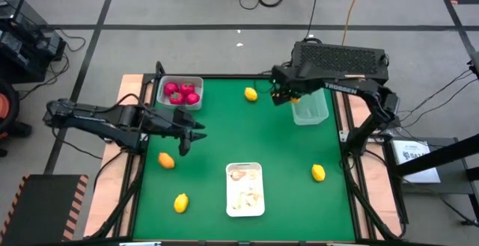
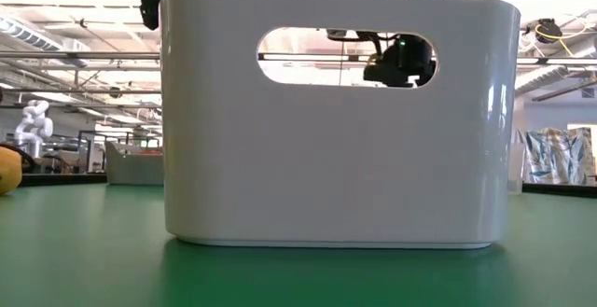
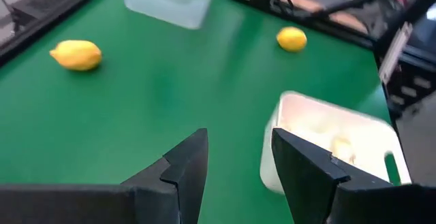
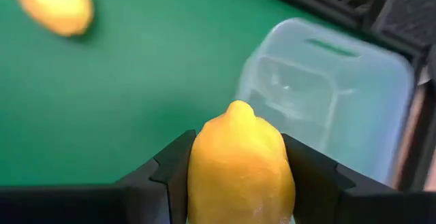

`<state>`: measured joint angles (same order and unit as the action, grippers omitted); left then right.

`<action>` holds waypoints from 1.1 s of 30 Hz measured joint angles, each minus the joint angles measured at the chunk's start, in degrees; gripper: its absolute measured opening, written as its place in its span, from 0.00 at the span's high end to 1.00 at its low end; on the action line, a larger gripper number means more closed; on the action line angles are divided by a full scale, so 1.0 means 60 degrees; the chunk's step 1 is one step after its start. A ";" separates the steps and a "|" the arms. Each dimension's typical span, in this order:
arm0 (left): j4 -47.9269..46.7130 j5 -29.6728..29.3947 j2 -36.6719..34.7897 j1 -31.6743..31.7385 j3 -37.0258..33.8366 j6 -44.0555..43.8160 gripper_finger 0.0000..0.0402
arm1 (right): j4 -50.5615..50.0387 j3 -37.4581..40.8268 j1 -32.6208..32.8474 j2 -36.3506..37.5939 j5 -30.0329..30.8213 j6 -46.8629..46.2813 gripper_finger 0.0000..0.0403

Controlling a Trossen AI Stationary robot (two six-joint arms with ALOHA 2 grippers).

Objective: Sort produce into baskets
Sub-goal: Put the center lemon into the transparent bin, then put the top center lemon into the transparent bin

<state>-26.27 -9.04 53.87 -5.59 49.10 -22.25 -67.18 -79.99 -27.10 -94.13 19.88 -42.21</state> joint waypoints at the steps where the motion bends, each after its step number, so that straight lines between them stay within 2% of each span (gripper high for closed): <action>1: 0.0120 -0.0002 0.0007 0.0120 0.0000 -0.0061 0.58 | -0.0004 0.0000 -0.0197 0.0008 0.0003 0.0356 0.56; 9: 0.1507 -0.0070 0.0102 0.1328 0.0000 -0.0991 0.58 | 0.0102 0.0000 -0.1180 -0.0083 0.0000 0.3365 0.54; 18: 0.2617 -0.0547 0.0484 0.2100 0.0004 -0.2210 0.58 | 0.0188 0.0000 -0.1981 -0.0079 0.0022 0.5382 0.49; 21: 0.2638 -0.0570 0.0663 0.2151 0.0004 -0.2702 0.58 | 0.0097 0.0000 -0.2176 -0.0079 0.0018 0.5718 0.47; 27: 0.2597 -0.0568 0.0758 0.2096 0.0004 -0.2745 0.58 | 0.0025 0.0071 -0.2304 -0.0076 0.0315 0.6006 0.43; 33: 0.1885 -0.0283 0.0756 0.2098 0.0004 -0.2316 0.58 | 0.0081 0.0742 -0.2348 -0.0069 0.0706 0.5123 0.37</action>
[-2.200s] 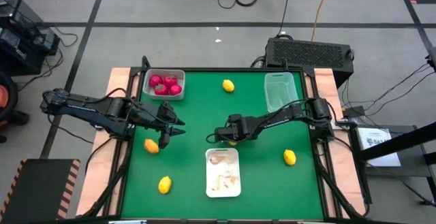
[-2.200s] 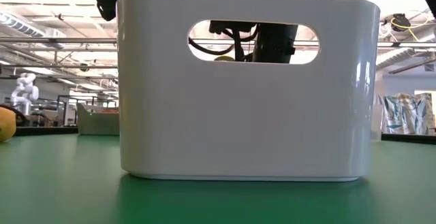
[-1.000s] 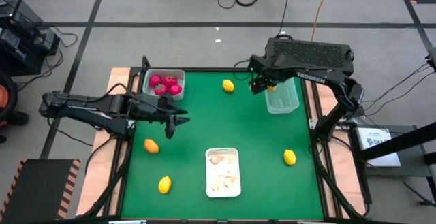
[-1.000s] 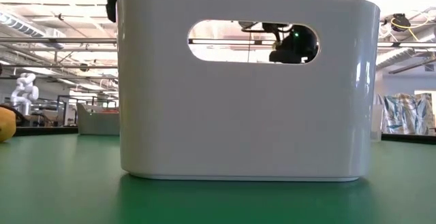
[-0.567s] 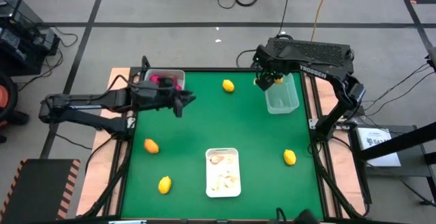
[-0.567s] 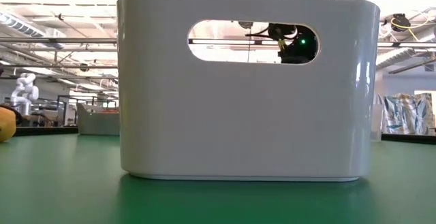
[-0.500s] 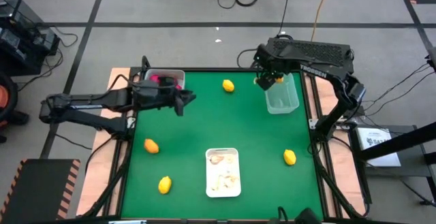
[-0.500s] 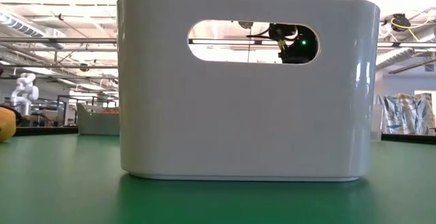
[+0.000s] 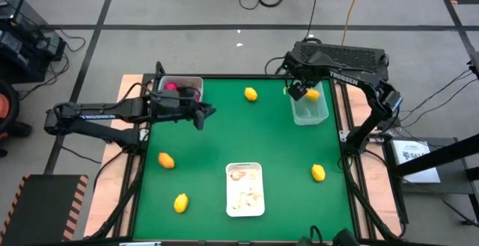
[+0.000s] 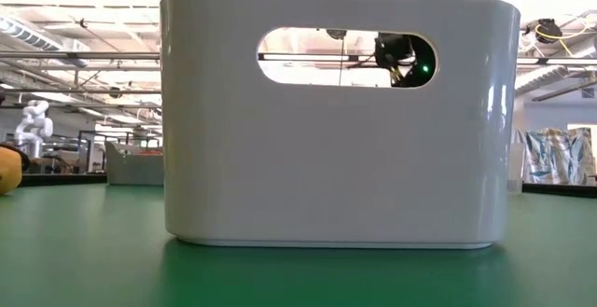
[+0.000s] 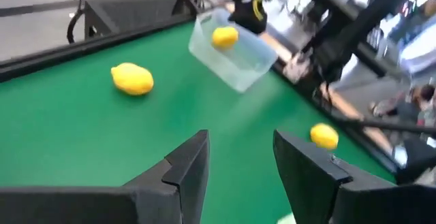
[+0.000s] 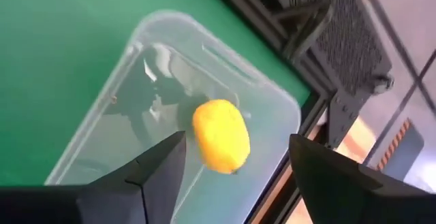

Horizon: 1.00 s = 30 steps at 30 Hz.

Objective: Sort produce into baskets
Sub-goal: Put the top center lemon into the transparent bin

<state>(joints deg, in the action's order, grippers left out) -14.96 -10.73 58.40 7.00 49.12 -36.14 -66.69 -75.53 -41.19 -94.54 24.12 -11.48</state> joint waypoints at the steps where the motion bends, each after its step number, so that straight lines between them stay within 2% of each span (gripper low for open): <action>1: -0.0172 0.0146 -0.0002 -0.0002 0.0000 0.0052 0.58 | 0.0063 0.0137 -0.0002 0.0000 0.0004 -0.0130 0.36; 7: -0.1239 0.1479 -0.0006 -0.0317 0.0000 0.0087 0.58 | 0.0011 0.0307 0.0247 0.0018 -0.0083 -0.0945 0.31; 11: -0.1572 0.1580 -0.0006 -0.0658 0.0000 0.0579 0.58 | -0.0238 -0.0006 0.0531 0.0098 -0.0110 -0.1760 0.31; 16: -0.1823 0.1592 -0.0012 -0.0824 0.0000 0.1073 0.58 | 0.0060 -0.0261 0.1130 0.0147 -0.1019 -0.2555 0.31; 21: -0.1883 0.1587 -0.0013 -0.1074 0.0000 0.1078 0.58 | 0.1755 -0.0276 0.1896 0.0149 -0.1625 -0.2157 0.31; 30: -0.1873 0.1256 -0.0013 -0.1578 0.0000 0.1082 0.58 | 0.5155 -0.0283 0.2624 -0.0227 -0.1776 -0.2006 0.31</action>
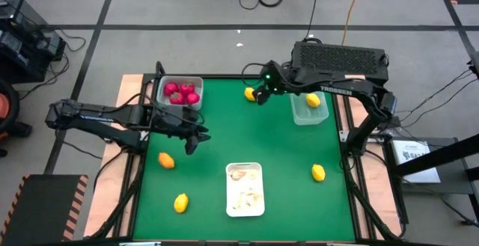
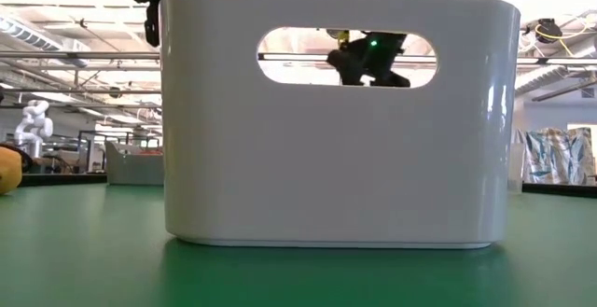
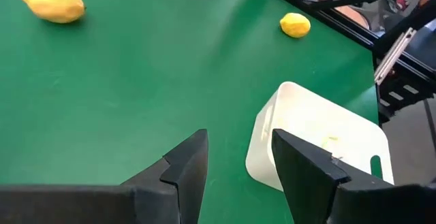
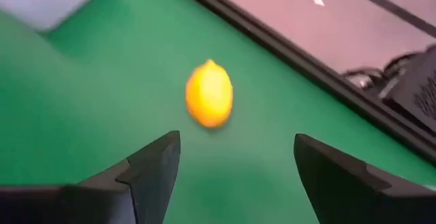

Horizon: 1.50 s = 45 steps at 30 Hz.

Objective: Sort produce into baskets
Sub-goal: Put the top center lemon into the transparent bin

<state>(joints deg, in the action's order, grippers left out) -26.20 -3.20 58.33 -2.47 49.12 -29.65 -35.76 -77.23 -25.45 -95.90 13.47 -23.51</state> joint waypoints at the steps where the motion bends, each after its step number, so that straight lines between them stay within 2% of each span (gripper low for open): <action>1: 0.0000 -0.0103 0.0000 -0.0042 0.0000 -0.0001 0.58 | 0.0288 0.0000 0.0013 -0.0114 0.0000 0.0020 0.31; 9: 0.0013 -0.0889 0.0000 -0.0285 0.0000 -0.0241 0.58 | 0.1358 0.0004 0.0010 -0.1029 0.0044 0.0531 0.31; 16: 0.0007 -0.0937 0.0000 -0.0282 0.0000 -0.0510 0.58 | 0.1509 0.0000 0.0010 -0.1897 0.0034 0.0639 0.31; 22: 0.0009 -0.0933 0.0000 -0.0282 0.0000 -0.0758 0.58 | 0.2516 0.0004 0.0010 -0.2635 -0.0018 0.0639 0.31; 38: 0.0034 -0.0904 0.0000 -0.0300 0.0000 -0.1277 0.58 | 0.3148 0.0004 -0.0084 -0.3000 -0.0070 0.1227 0.31; 45: 0.0084 -0.0912 0.0004 -0.0300 0.0000 -0.1297 0.58 | 0.3190 0.0004 -0.0136 -0.3635 -0.0501 0.1098 0.31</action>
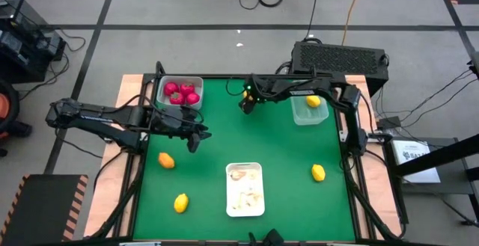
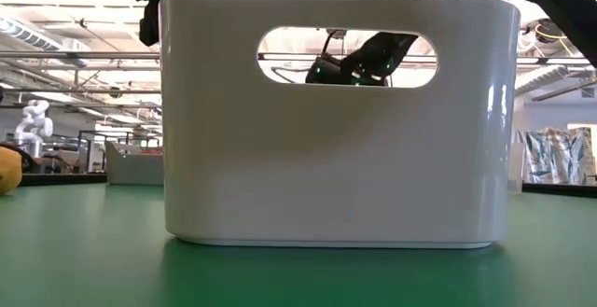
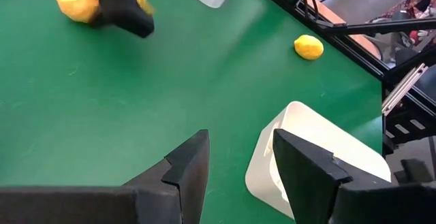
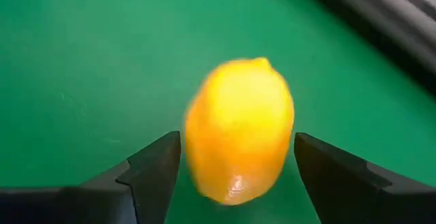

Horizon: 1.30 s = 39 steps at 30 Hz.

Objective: Sort produce into baskets
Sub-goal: Put the top center lemon into the transparent bin

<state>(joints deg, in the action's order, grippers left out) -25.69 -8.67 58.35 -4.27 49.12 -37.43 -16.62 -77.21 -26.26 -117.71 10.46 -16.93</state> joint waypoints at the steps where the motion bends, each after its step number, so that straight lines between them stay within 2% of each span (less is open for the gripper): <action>1: 0.0000 -0.0004 -0.0003 0.0000 0.0000 -0.0019 0.58 | 0.0014 0.0000 0.0004 -0.0118 -0.0007 -0.0004 0.31; 11: -0.0055 -0.0025 -0.0004 0.0000 0.0000 -0.0208 0.58 | 0.0093 -0.0022 0.0091 -0.0428 0.0225 -0.0011 0.34; 19: -0.0062 -0.0028 0.0000 0.0000 0.0000 -0.0178 0.58 | 0.0019 -0.0018 0.0091 -0.0364 0.0179 -0.0046 0.52; 26: -0.0066 -0.0032 0.0000 0.0000 0.0000 0.0047 0.58 | -0.1594 -0.0565 0.0142 -0.0188 0.0299 0.0082 0.62; 32: -0.0064 -0.0138 0.0000 0.0000 0.0000 0.0268 0.58 | -0.2220 -0.0635 0.0172 0.0970 0.0548 0.0234 0.62; 39: -0.0022 -0.0243 0.0000 0.0014 0.0004 0.0629 0.58 | -0.4327 -0.0641 0.0124 0.3014 0.0780 0.0757 0.60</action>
<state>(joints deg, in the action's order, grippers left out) -25.83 -10.13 58.35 -4.19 49.15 -33.65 -42.58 -81.06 -25.52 -99.63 15.14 -12.39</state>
